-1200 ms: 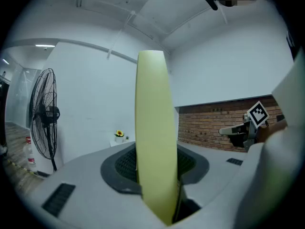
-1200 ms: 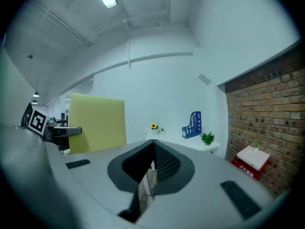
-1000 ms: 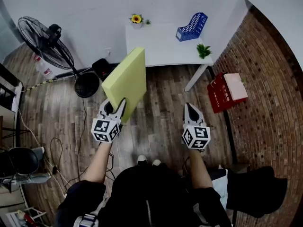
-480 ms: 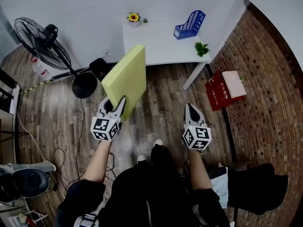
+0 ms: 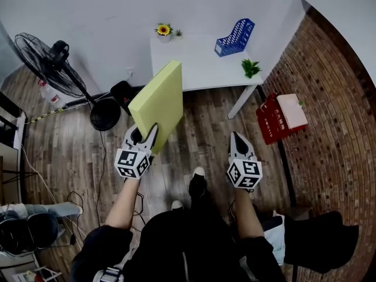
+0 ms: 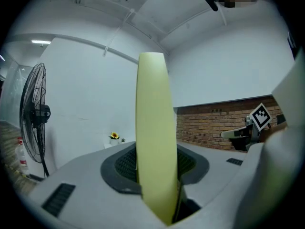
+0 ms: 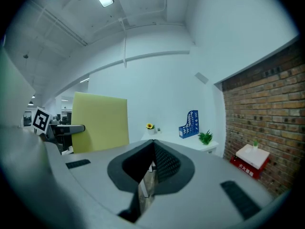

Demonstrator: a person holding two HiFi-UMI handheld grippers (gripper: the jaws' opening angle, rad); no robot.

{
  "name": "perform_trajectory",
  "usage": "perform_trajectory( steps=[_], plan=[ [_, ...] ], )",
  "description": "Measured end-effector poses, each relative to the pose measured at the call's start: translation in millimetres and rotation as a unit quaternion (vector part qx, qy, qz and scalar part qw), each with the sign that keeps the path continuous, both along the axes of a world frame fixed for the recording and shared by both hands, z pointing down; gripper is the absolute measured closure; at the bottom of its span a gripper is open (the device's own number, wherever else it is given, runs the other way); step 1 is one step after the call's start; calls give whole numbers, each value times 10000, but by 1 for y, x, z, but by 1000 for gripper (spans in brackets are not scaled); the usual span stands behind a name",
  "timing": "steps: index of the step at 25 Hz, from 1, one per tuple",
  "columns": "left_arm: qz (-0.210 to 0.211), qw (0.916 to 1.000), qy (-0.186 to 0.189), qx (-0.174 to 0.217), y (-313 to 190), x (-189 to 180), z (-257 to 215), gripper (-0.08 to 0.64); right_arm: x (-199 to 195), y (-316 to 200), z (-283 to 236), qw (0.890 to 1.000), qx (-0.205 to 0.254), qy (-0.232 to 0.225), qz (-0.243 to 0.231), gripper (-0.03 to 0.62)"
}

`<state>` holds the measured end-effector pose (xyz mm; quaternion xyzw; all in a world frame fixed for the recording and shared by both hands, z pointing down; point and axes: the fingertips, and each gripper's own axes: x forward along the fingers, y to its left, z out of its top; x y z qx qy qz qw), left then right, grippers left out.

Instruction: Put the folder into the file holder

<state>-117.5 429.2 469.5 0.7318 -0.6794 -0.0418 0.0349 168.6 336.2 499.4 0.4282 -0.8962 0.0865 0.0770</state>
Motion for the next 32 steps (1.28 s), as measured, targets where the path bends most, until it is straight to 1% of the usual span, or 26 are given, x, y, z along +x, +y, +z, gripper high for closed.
perform_trajectory(
  steps=[5, 9, 13, 22, 27, 32],
  plan=[
    [-24, 10000, -22, -36, -43, 2, 3, 377, 2, -39, 6, 10000, -80, -53, -4, 584],
    [37, 10000, -34, -35, -82, 5, 1, 377, 5, -78, 10, 9998, -194, -87, 70, 584],
    [22, 10000, -41, -27, -121, 1, -6, 377, -2, -120, 3, 9998, -170, -107, -2, 584],
    [-46, 10000, -66, 48, -217, 4, -24, 377, -6, -221, -9, 9997, -161, -140, -122, 584],
    [-26, 9999, -73, 148, -259, 10, -30, 377, -7, -267, -10, 9995, -167, -136, -215, 584],
    [-63, 9999, -22, 145, -290, 7, -29, 377, -9, -297, -11, 9995, -130, -169, -226, 584]
  ],
)
